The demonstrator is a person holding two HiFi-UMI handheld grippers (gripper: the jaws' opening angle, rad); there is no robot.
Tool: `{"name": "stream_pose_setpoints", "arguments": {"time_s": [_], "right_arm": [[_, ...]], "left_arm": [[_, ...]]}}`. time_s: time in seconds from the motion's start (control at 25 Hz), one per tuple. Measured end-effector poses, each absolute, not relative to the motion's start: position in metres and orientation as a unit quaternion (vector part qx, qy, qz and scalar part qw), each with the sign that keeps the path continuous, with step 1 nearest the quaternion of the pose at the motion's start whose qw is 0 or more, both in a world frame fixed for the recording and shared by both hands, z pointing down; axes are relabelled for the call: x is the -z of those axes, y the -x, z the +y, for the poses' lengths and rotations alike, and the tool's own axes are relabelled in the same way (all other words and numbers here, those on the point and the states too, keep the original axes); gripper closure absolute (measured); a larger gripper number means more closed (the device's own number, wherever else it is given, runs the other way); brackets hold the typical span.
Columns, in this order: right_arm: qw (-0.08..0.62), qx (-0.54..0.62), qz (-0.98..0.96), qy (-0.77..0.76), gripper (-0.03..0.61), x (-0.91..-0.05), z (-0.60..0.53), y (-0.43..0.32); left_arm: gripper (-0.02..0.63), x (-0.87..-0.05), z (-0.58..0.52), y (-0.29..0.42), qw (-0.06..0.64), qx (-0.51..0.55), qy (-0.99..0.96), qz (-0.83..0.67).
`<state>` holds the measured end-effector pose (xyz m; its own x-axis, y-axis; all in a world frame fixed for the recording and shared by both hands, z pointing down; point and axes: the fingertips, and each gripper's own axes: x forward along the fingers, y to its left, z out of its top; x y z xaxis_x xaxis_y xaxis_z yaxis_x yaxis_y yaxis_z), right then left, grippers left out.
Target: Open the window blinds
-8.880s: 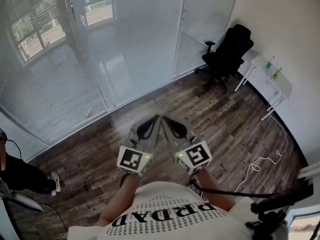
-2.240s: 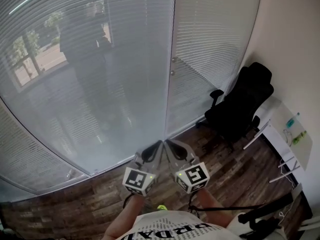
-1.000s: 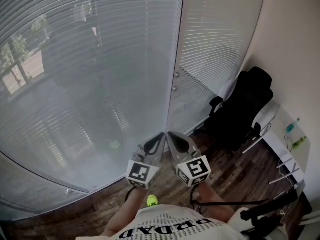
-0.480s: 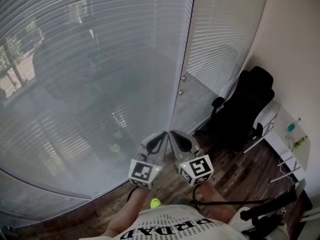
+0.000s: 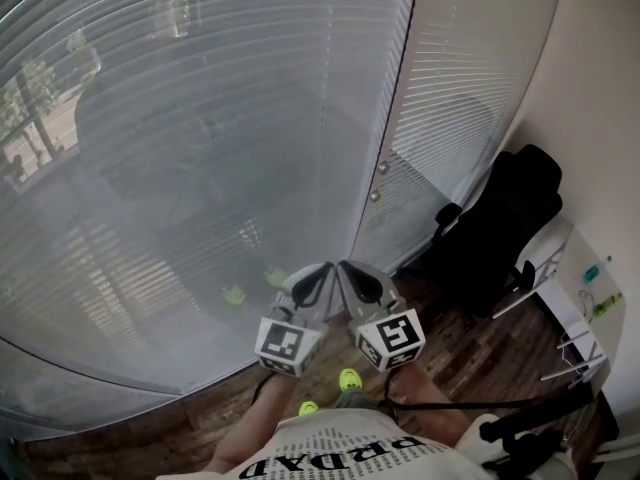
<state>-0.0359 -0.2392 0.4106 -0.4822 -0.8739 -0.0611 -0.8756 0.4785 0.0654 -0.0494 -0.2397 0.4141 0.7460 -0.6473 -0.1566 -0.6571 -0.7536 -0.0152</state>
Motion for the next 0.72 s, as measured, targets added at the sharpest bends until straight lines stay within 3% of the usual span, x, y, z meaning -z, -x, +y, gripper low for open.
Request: {"name": "stream_pose_setpoints", "arguments": {"time_s": [0.72], "right_arm": [[0.013,-0.050,0.892,0.449,0.574,-0.401,-0.338,-0.036]], "left_arm": [[0.623,-0.395,-0.333,-0.024,0.024,-0.096,0.904,0.416]]}}
